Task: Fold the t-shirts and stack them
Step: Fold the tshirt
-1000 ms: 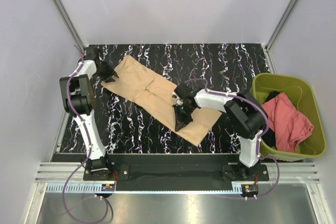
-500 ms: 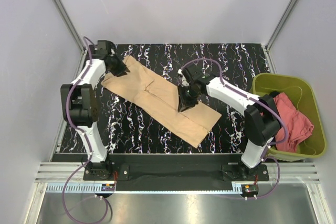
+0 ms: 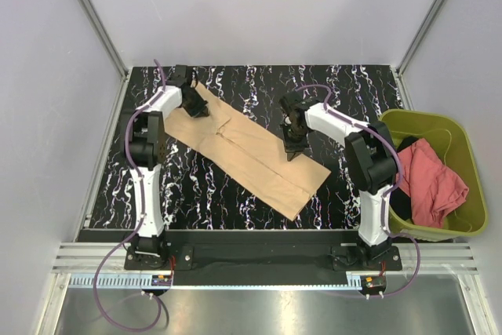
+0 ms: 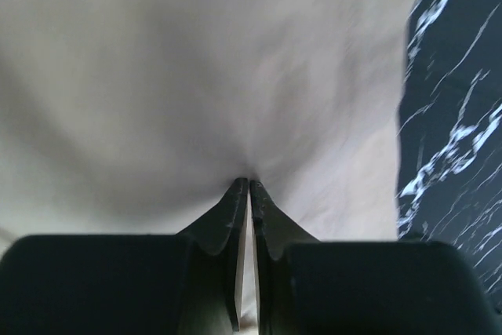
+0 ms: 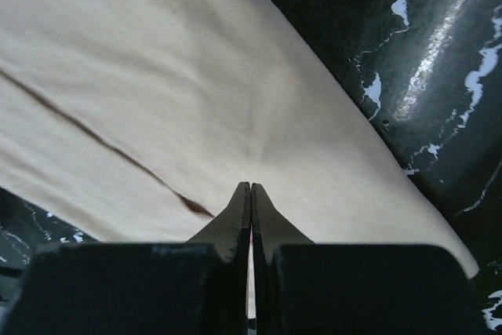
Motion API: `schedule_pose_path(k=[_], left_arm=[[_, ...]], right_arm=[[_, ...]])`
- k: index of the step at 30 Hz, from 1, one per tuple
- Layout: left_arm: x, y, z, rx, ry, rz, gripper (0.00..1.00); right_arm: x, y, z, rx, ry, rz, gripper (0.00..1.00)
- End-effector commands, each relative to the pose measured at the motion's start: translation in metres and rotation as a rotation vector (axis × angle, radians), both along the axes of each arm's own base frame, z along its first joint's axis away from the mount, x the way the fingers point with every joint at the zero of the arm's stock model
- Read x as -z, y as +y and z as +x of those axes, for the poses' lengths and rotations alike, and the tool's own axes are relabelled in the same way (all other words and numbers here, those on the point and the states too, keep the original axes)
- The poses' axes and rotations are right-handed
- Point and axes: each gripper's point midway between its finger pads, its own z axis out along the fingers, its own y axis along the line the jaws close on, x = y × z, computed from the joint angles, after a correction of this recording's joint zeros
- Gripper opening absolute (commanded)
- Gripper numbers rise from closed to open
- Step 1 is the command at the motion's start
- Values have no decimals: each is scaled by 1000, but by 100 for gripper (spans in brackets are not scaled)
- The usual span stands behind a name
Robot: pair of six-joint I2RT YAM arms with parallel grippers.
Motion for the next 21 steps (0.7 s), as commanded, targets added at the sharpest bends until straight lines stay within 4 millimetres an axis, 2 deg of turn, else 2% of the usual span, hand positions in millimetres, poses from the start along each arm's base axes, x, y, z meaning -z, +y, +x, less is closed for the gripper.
schedule_pose_path(k=[1,2,4,6,7,15,19,21], left_arm=[[-1,-5,25,12,-54,-16,10],[10,-10,24,23,-31,-39,10],[14,-20,26,35,-24,-68,11],[21,-33,27,52,-10,-98,11],[28,-37,26,58,0,-105,11],[12,-98,57,157,-117,-212,15],[14,-121,66,172,-163,-267,17],[10,-132,73,186,-203,-285,18]], right_arm=[[20,-10,-5,-11,31,-64,0],[25,-8,-7,-10,42,-48,0],[34,-8,-20,9,84,-37,0],[31,1,-27,28,88,13,0],[33,2,-37,33,114,30,0],[19,43,-68,134,190,217,0],[9,82,-90,134,250,315,0],[9,95,-95,155,268,345,0]])
